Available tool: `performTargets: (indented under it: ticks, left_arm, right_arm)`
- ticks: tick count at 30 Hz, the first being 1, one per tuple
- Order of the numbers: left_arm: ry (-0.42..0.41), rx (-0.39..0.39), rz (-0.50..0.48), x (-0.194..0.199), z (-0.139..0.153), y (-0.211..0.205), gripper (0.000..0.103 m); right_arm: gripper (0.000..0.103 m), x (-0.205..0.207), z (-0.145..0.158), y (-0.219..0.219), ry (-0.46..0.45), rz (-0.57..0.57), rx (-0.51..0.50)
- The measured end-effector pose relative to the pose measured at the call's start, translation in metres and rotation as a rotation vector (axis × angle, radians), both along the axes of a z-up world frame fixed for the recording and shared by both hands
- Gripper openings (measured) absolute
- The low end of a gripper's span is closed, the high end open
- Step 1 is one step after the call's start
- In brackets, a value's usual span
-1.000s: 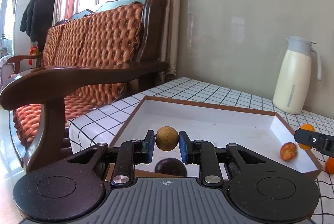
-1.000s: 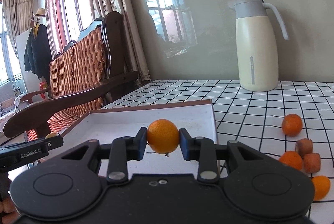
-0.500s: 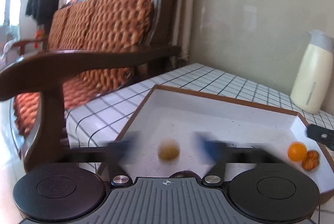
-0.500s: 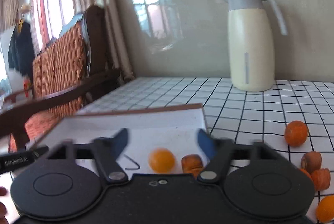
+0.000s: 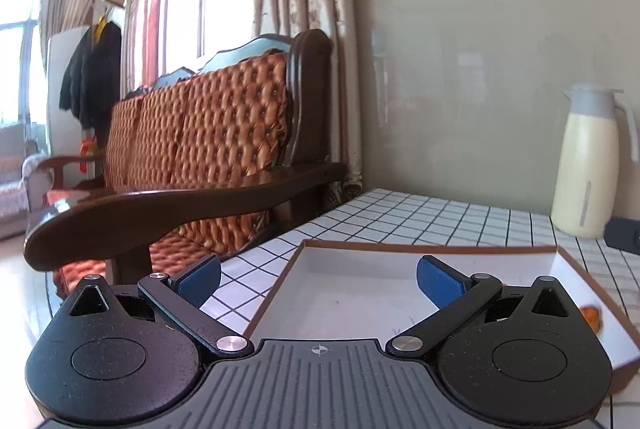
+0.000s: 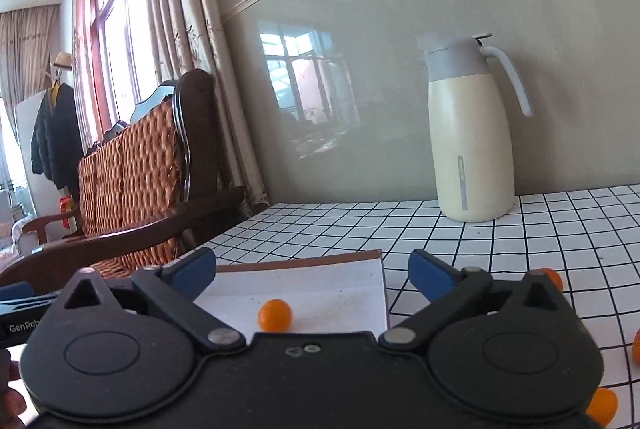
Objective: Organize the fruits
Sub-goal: 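Open both tools to drop the kiwi and orange into the box, then move both open tools back toward the fruit on the table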
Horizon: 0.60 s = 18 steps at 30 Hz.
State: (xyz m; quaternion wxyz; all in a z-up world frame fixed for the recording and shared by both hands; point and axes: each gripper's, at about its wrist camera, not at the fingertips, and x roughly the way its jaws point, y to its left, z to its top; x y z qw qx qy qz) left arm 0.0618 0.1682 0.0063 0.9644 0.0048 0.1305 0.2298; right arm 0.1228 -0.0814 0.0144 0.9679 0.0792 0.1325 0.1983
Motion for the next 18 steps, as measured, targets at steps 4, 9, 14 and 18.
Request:
performTargets:
  ticks: [4, 9, 14, 18]
  left_arm:
    - [0.018, 0.007, -0.029, -0.005, 0.001, -0.009, 0.103]
    - [0.020, 0.007, -0.053, -0.007, 0.003, -0.018, 0.103]
    - [0.056, -0.032, -0.087, -0.005, 0.001, -0.028, 0.103]
    - [0.042, -0.014, -0.127, -0.008, 0.003, -0.049, 0.103]
  right_arm:
    - [0.097, -0.008, 0.000, -0.003, -0.013, 0.022, -0.033]
    - [0.097, -0.021, -0.003, -0.016, -0.002, 0.056, -0.055]
    - [0.097, -0.027, -0.006, -0.040, 0.058, 0.035, -0.080]
    - [0.097, -0.036, -0.005, -0.064, 0.077, -0.007, -0.097]
